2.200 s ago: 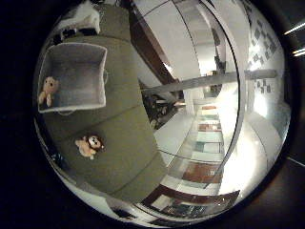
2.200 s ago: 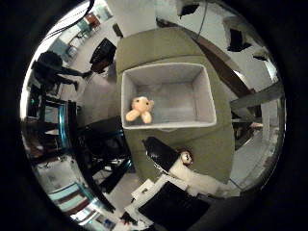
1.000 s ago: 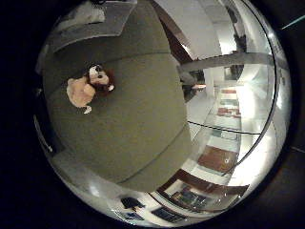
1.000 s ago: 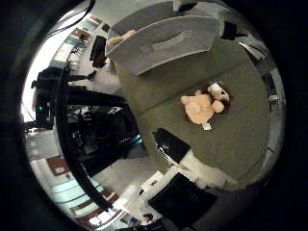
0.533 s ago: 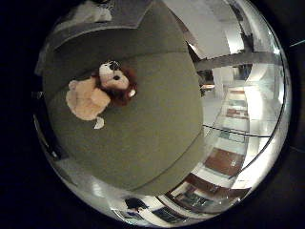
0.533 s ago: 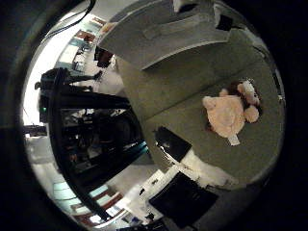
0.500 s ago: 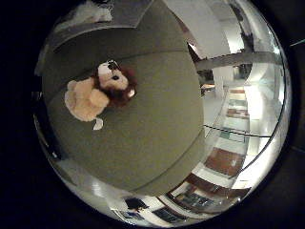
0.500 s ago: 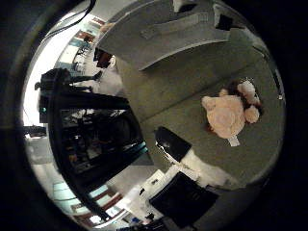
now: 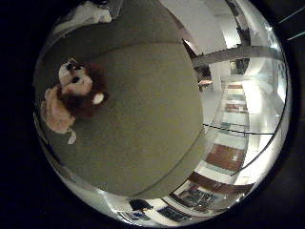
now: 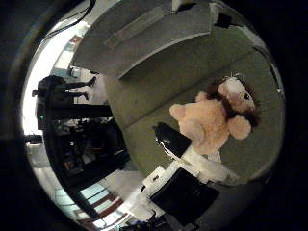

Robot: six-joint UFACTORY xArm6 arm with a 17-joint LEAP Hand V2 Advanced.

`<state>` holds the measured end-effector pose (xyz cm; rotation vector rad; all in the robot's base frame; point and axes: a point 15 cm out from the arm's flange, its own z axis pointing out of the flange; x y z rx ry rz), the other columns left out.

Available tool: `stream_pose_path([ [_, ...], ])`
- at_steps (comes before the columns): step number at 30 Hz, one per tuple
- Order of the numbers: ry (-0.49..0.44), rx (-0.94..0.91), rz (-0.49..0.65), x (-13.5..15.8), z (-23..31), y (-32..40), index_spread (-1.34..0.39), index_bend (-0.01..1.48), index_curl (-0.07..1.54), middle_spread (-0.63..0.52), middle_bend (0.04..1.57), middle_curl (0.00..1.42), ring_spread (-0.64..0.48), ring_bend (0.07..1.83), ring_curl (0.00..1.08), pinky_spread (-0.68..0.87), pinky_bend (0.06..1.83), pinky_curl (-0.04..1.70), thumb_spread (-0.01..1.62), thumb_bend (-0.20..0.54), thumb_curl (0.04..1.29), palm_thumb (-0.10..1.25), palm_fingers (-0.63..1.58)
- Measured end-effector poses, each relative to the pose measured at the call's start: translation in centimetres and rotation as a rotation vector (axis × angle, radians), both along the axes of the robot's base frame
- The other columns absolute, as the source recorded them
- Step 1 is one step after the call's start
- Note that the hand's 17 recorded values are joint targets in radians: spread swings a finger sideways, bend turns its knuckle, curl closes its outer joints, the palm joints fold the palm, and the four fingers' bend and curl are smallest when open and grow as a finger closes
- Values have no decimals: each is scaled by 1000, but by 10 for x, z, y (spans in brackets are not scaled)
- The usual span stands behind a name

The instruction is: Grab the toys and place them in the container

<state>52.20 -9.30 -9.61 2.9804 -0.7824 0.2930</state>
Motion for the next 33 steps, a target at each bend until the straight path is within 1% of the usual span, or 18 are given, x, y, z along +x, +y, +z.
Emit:
stream_pose_path([
  [2,7,1,-3,-1,-4,0,-441,187,359,-105,434,392,-181,779,317,53,1048,-13,1038,-25,296,510,367],
  [5,2,0,-14,5,-7,-5,-451,190,361,-98,430,391,-178,788,314,75,1048,-16,1038,-25,296,510,373],
  [9,33,-6,-29,-1,-13,-9,-453,186,361,-97,438,390,-168,790,308,109,1056,-15,1036,-25,294,507,379],
  [12,29,-10,-35,5,-14,-14,-449,202,372,-97,445,389,-156,791,299,120,1054,-16,1040,-25,291,499,422],
  [15,46,-11,-38,1,-20,-14,-446,190,371,-104,455,390,-164,834,302,101,1067,-16,1040,-25,291,499,480],
  [19,75,-13,-45,-5,-29,-14,-440,223,389,-111,495,400,-188,859,296,62,1053,-22,1040,-25,291,499,553],
  [22,84,-13,-45,-8,-32,-12,-448,253,408,-140,576,425,-226,915,304,-25,1037,-21,1037,-25,295,503,686],
  [25,102,-17,-45,-12,-33,-11,-446,291,427,-163,683,463,-240,970,318,-201,1116,4,1036,-22,294,512,1048],
  [26,104,-18,-47,-13,-33,-12,-436,321,459,-169,720,485,-240,987,342,-265,1137,21,1034,-22,296,520,1117],
  [27,104,-18,-49,-13,-33,-13,-426,393,504,-168,806,523,-233,1013,370,-316,1157,44,1037,-18,299,541,1231],
  [29,99,-18,-59,-12,-30,-17,-413,544,578,-162,906,567,-225,1071,406,-335,1205,86,1044,-8,307,588,1328],
  [30,91,-18,-67,-10,-27,-21,-400,592,606,-160,942,582,-226,1110,427,-333,1237,109,1055,-8,309,612,1307],
  [31,83,-17,-75,-9,-25,-25,-394,692,659,-163,1006,615,-224,1170,461,-319,1307,154,1069,-2,315,661,1292],
  [32,76,-16,-80,-7,-23,-28,-386,741,686,-165,1044,634,-226,1203,479,-310,1342,179,1078,-2,320,691,1266],
  [33,74,-15,-83,-7,-22,-28,-377,809,725,-171,1091,662,-227,1253,508,-287,1403,215,1093,14,329,755,1238],
])
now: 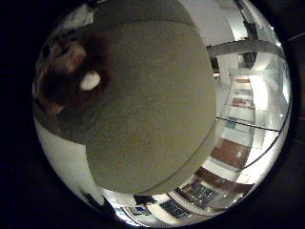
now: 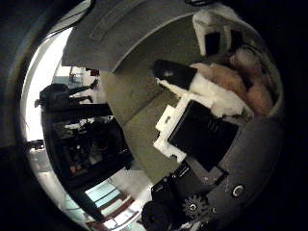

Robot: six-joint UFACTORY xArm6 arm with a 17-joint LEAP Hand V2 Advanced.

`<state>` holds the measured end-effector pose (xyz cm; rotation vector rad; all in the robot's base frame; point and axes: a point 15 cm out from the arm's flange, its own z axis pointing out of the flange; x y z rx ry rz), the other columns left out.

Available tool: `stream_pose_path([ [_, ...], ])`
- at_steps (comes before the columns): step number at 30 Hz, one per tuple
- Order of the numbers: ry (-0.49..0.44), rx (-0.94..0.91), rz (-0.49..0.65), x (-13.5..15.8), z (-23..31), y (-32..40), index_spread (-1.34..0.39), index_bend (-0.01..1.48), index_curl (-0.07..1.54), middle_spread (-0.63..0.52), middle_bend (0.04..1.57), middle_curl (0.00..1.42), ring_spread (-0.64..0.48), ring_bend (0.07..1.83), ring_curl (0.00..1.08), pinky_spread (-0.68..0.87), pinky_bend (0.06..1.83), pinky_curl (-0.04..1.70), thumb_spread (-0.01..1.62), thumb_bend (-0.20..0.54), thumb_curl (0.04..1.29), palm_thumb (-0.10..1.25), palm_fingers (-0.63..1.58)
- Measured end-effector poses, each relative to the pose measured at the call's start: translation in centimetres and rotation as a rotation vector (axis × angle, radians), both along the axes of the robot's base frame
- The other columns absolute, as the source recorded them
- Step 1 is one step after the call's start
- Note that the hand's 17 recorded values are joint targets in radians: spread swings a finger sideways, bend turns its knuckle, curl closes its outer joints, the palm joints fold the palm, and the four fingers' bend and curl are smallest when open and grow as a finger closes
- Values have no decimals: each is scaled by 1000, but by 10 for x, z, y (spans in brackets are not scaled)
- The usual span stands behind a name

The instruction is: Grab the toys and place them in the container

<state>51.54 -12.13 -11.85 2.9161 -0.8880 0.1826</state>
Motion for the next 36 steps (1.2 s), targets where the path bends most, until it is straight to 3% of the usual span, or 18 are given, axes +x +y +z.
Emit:
stream_pose_path([
  [5,-37,1,-26,7,10,-14,-326,1021,841,-182,1229,764,-234,1362,612,-221,1569,349,1135,15,353,927,1115],
  [11,-113,-2,-48,23,30,-34,-287,1089,878,-182,1265,828,-239,1386,693,-186,1602,439,1168,-8,377,994,1067],
  [21,-203,-40,-111,39,85,-87,-263,1103,889,-178,1248,887,-252,1358,782,-183,1573,538,1200,-11,394,999,1058],
  [31,-249,-79,-173,33,128,-140,-259,1098,890,-181,1225,918,-262,1319,841,-189,1530,605,1219,-12,404,999,1064],
  [36,-266,-96,-171,31,145,-153,-263,1051,878,-186,1188,916,-264,1284,845,-201,1494,624,1232,-27,389,923,1056],
])
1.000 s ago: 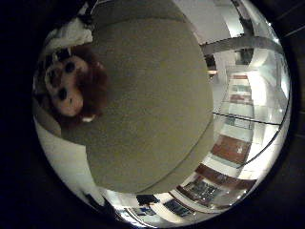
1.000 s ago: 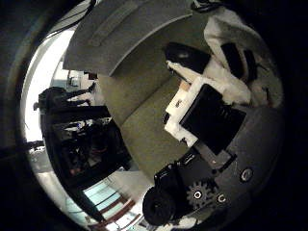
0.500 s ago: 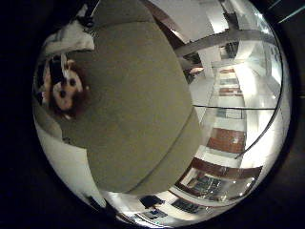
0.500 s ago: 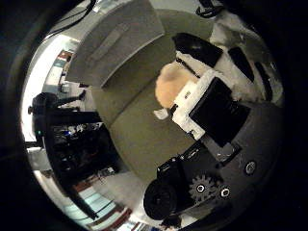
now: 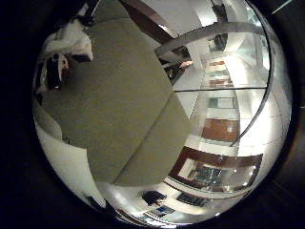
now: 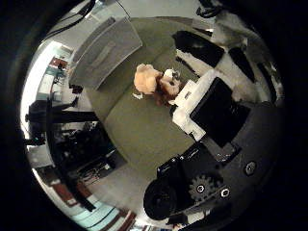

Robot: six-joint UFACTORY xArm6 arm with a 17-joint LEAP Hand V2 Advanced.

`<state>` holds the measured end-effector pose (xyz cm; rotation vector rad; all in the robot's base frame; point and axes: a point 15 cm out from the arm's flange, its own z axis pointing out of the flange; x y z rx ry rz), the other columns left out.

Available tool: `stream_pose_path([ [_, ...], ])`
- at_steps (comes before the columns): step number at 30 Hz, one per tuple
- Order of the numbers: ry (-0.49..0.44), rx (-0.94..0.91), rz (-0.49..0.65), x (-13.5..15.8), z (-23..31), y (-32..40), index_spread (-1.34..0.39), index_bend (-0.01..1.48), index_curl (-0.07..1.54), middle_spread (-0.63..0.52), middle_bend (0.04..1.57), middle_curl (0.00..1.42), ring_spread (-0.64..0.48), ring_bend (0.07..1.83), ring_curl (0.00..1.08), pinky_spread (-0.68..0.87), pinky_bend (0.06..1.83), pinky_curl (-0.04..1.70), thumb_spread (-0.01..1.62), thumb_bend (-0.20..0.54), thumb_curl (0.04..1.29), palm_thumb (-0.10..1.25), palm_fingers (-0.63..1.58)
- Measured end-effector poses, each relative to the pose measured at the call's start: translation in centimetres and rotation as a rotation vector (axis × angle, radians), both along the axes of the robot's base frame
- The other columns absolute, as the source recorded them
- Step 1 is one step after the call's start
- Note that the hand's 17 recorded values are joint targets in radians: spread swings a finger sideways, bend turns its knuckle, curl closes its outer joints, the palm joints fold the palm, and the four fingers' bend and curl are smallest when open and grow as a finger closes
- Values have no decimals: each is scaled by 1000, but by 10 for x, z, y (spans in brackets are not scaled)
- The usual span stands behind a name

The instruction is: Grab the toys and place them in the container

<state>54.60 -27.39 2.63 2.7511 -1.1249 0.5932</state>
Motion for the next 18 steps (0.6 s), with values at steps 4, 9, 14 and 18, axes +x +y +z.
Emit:
stream_pose_path([
  [4,-5,-13,15,1,10,-3,-310,829,821,-187,1104,847,-246,1216,766,-288,1354,570,1198,-37,353,772,1019],
  [9,17,-20,26,-2,13,-3,-419,421,719,-229,927,751,-258,1148,665,-428,1260,512,1146,-30,325,661,754],
  [14,58,-21,38,-6,12,5,-482,271,623,-236,738,668,-296,1038,581,-329,1153,459,1114,-26,314,606,423],
  [18,92,-18,50,-9,10,16,-463,267,566,-201,618,593,-283,926,508,-112,1079,395,1107,-27,307,565,279],
])
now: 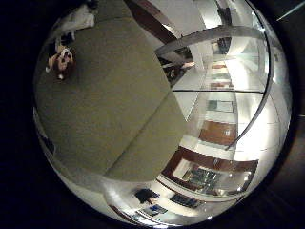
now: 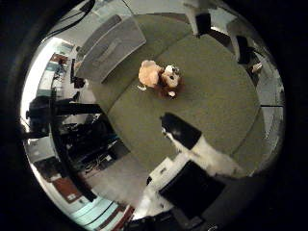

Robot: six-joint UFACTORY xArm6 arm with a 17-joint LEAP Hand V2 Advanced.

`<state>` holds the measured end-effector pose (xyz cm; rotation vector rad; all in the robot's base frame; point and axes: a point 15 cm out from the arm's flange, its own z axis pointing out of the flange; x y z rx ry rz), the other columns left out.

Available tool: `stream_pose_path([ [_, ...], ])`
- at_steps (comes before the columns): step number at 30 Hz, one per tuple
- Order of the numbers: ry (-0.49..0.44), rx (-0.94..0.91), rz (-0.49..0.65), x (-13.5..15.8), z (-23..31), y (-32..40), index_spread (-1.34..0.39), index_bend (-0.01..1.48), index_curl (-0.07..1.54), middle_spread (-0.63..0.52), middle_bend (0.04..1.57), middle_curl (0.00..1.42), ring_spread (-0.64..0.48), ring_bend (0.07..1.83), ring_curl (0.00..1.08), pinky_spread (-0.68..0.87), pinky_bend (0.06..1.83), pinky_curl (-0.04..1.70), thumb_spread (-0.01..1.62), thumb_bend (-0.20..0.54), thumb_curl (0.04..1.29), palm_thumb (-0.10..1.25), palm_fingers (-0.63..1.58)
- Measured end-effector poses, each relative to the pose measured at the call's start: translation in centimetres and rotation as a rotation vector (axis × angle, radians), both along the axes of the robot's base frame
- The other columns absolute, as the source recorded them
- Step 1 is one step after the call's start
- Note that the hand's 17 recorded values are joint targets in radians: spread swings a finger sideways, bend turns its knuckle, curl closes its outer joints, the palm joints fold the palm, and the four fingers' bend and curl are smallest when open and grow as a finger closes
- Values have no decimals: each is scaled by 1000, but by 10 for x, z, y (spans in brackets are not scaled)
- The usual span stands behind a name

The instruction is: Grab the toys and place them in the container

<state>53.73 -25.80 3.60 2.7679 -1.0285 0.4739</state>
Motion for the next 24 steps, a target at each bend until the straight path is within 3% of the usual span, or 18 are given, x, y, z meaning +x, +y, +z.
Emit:
stream_pose_path([
  [14,80,45,77,-19,-26,79,-374,198,430,-94,396,414,-120,644,332,296,1032,201,1039,-33,269,364,175],
  [24,158,79,32,-30,-60,129,-336,171,358,-56,295,359,-33,539,266,370,961,61,1012,-28,271,326,177],
])
